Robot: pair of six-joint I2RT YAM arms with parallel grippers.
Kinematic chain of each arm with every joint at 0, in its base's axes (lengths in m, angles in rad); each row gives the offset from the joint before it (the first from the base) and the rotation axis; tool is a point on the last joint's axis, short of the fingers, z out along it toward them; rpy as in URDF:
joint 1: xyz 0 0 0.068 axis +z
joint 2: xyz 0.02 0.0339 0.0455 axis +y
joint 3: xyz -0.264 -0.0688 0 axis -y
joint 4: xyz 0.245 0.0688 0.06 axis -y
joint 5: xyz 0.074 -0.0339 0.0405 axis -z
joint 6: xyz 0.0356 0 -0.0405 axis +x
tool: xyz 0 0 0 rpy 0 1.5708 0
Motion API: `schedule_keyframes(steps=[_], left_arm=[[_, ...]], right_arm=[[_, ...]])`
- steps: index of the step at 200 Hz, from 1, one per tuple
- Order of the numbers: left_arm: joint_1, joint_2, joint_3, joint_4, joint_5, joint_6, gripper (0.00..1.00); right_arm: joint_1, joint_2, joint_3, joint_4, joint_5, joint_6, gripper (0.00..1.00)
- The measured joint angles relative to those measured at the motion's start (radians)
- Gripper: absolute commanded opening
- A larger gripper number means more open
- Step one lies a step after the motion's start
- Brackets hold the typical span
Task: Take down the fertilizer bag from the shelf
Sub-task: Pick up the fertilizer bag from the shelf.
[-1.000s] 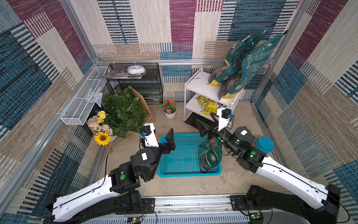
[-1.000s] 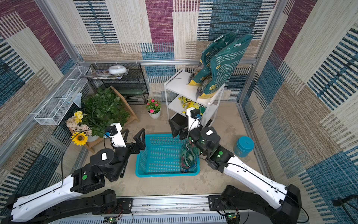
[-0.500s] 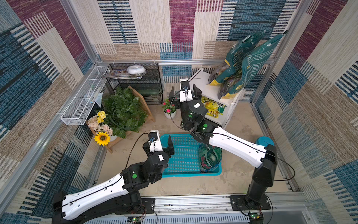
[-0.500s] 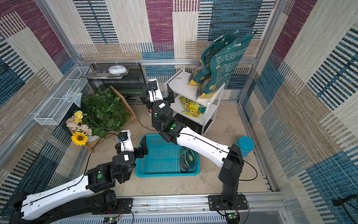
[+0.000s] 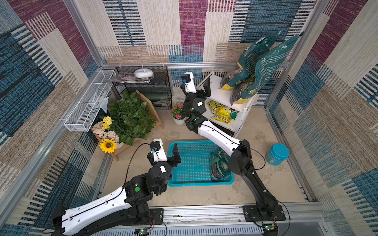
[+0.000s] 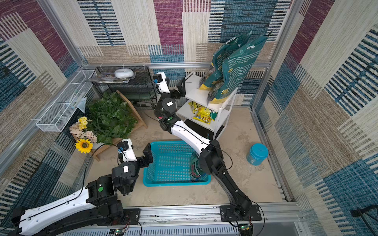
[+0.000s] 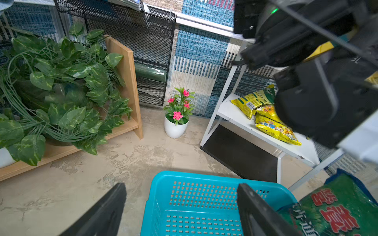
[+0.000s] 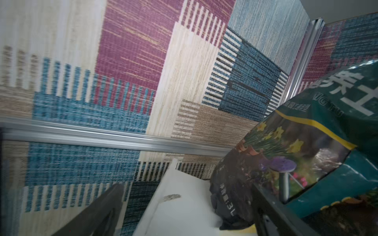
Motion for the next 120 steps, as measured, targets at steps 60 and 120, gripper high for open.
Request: schedule_keyframes(steps=[60,120], left_arm=[[0.001,0.023,0.005,0.008,0.001,0.011,0.88],[0.002,0.016,0.005,0.010,0.002,0.011,0.88]], right_arm=[[0.018,-0.136,0.188,0.215,-0.041,-0.181,0.99],[0.012,-0.175,0.096,0.277,0.003,-0.256,0.99]])
